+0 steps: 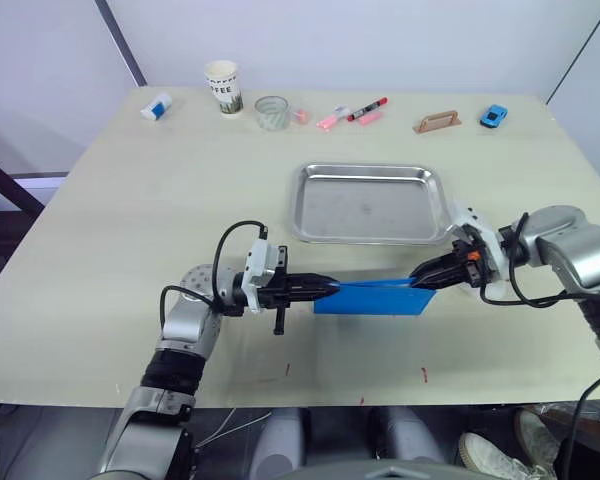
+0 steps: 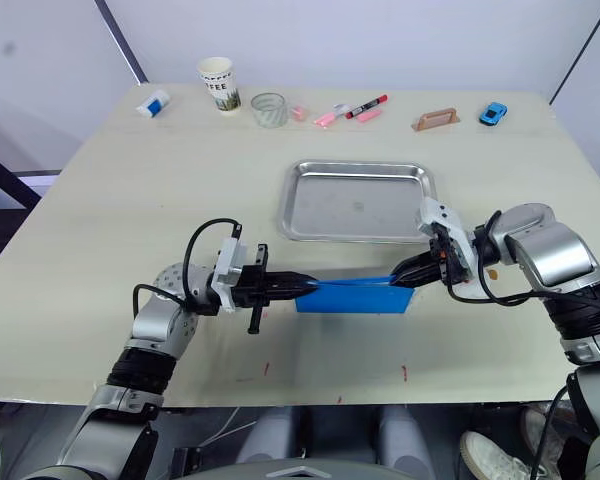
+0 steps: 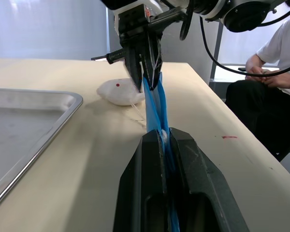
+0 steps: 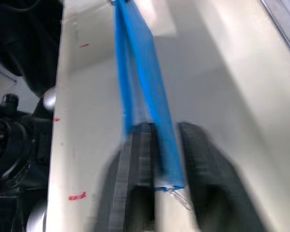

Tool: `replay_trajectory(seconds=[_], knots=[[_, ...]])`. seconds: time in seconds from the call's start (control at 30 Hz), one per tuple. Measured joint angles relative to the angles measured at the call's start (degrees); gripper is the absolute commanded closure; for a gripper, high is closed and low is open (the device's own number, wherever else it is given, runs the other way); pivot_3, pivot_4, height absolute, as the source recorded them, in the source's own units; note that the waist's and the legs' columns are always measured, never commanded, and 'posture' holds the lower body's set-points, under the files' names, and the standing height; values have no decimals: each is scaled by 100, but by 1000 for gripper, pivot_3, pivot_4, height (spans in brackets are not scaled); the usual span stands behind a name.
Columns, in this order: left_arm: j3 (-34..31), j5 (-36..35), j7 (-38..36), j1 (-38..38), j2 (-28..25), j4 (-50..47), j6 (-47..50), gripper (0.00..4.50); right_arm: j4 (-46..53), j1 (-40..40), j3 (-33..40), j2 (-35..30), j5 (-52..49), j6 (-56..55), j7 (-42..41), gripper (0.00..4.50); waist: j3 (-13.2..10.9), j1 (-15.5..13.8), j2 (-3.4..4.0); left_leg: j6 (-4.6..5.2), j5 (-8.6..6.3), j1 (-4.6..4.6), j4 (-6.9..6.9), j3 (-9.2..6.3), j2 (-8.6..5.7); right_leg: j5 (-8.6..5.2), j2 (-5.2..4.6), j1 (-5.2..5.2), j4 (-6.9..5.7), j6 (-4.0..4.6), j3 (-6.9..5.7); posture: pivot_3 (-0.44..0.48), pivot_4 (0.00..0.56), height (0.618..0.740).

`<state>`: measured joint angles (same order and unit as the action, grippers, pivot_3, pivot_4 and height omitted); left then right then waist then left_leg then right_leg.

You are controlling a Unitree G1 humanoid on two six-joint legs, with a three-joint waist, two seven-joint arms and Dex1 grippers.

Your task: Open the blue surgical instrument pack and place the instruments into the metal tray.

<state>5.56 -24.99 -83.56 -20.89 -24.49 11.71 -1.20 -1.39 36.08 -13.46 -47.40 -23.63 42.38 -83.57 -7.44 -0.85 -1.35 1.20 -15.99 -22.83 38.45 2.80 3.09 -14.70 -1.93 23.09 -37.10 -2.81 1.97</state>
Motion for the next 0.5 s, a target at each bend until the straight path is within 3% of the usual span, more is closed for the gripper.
replay_trajectory(seconds=[0.1, 0.17, 0.37, 0.5], knots=[[10, -4, 13, 44, -38, -83, 37, 4500, 294, -278, 442, -266, -277, 62, 25, 670, -2, -2, 3, 0, 0, -2, 0, -2, -1, 0, -3, 0, 1, -1, 0, 0, 150, 740], [9, -3, 35, 79, -106, -169, 78, 4500, 567, -664, 1007, -566, -529, 111, 63, 103, -1, -1, 2, 0, 0, -2, 0, -4, 0, 0, -2, -1, 3, -1, -5, 0, 150, 740], [-3, -3, 112, 103, -185, -291, 169, 4500, 919, -1566, 1926, -840, -571, -143, 665, 103, -1, 9, 3, 0, 0, 1, -1, -4, 0, 0, 0, -1, 1, -1, -1, 0, 150, 740], [8, 0, 127, 100, -204, -337, 206, 4500, 823, -1690, 1928, -854, -280, -314, 1111, 103, -1, 12, 3, 0, 0, 1, -1, -1, 0, 0, 1, -1, 1, -1, 0, 0, 150, 740]])
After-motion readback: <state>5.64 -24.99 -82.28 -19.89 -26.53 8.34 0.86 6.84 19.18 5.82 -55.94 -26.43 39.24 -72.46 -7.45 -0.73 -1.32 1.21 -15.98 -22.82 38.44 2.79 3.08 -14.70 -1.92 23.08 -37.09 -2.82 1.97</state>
